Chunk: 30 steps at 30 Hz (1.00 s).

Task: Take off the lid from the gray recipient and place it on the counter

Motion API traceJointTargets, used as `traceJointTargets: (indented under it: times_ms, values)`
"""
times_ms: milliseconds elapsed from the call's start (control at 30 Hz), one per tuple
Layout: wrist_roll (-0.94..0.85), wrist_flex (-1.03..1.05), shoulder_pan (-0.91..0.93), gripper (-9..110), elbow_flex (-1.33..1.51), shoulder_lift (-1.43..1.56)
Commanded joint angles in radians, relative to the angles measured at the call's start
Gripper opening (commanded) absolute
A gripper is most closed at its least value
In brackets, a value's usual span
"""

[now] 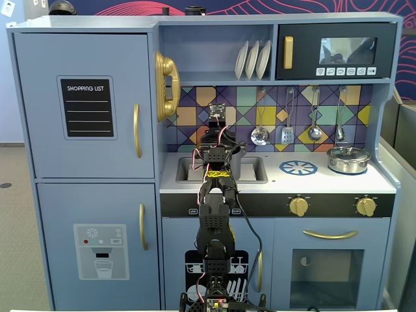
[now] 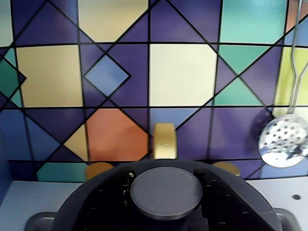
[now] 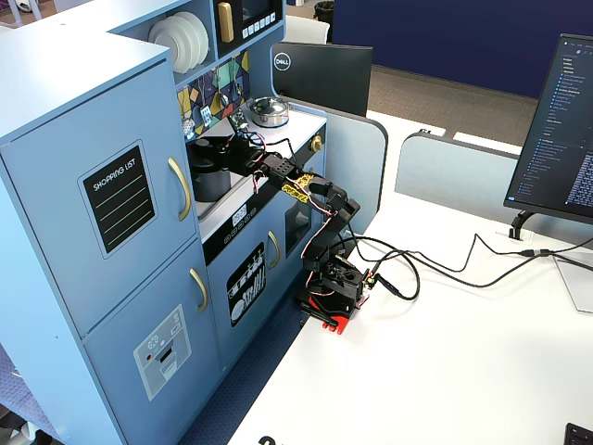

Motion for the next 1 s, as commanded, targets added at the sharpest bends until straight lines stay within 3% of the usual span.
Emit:
traceJointTargets:
  times_ms: [0,600,967]
  values:
    - [-0.011,0.012,0.054,0,-0.089,0.084]
    - [0.061,0.009,0.486,0,-0.115,0.084]
    - [0.037,-0.141,0.551,0,-0.078,-0.107]
